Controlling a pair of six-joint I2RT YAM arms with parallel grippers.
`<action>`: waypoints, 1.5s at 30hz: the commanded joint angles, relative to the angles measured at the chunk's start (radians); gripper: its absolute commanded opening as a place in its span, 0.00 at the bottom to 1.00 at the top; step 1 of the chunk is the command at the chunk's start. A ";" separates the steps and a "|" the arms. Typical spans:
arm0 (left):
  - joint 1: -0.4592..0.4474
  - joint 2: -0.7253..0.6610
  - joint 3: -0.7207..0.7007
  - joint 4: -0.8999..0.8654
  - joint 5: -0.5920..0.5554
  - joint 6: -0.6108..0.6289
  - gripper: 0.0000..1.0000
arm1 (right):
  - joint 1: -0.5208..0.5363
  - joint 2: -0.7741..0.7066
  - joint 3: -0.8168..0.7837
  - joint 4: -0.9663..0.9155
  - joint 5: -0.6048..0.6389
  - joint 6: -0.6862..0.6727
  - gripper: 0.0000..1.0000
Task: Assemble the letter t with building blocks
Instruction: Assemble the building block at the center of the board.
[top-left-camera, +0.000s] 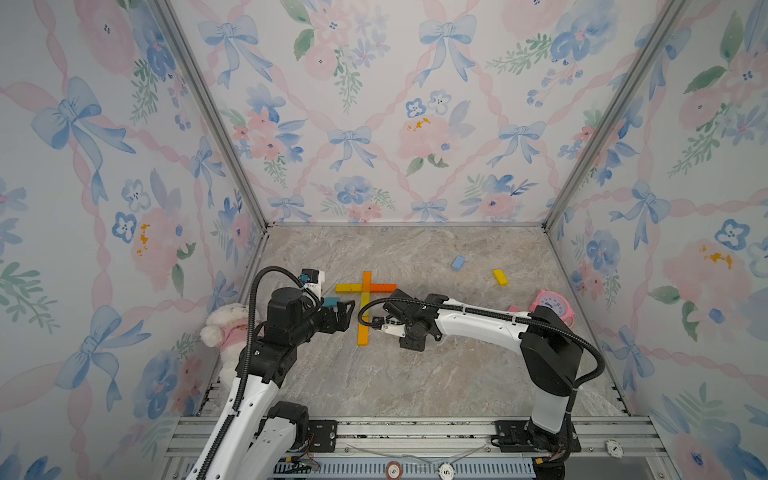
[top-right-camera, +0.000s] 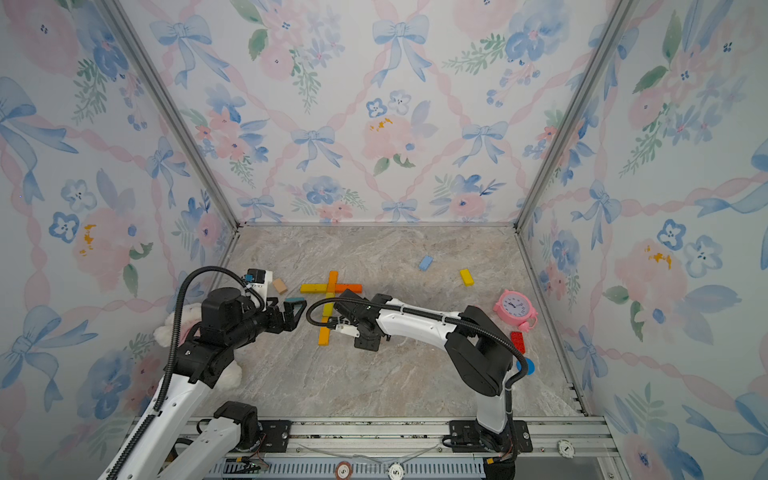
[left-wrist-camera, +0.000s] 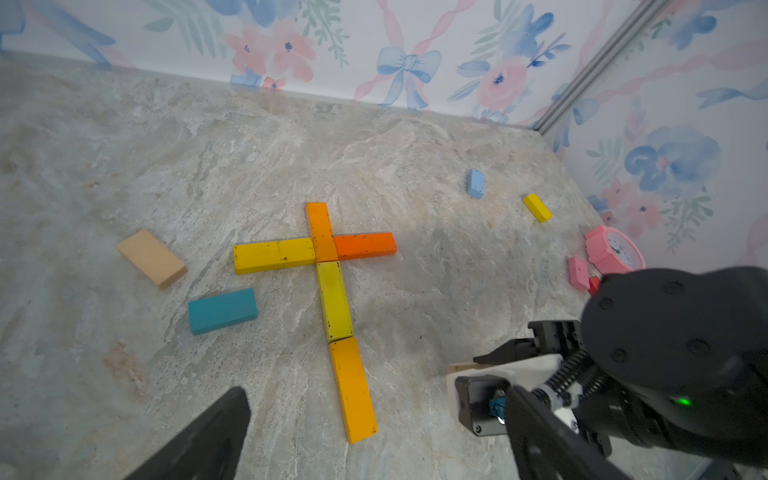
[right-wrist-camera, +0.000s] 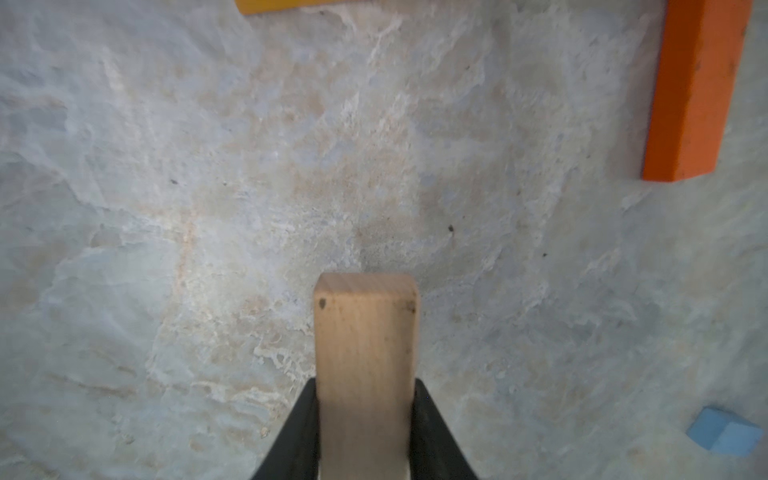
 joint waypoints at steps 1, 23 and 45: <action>-0.024 -0.071 0.061 -0.071 0.079 0.170 0.98 | 0.012 0.046 0.046 -0.053 -0.036 -0.077 0.07; -0.054 -0.128 0.363 -0.430 0.045 0.226 0.98 | 0.034 0.213 0.223 -0.069 -0.115 -0.161 0.06; -0.053 -0.107 0.369 -0.426 -0.006 0.237 0.98 | 0.054 0.290 0.287 -0.068 -0.142 -0.144 0.06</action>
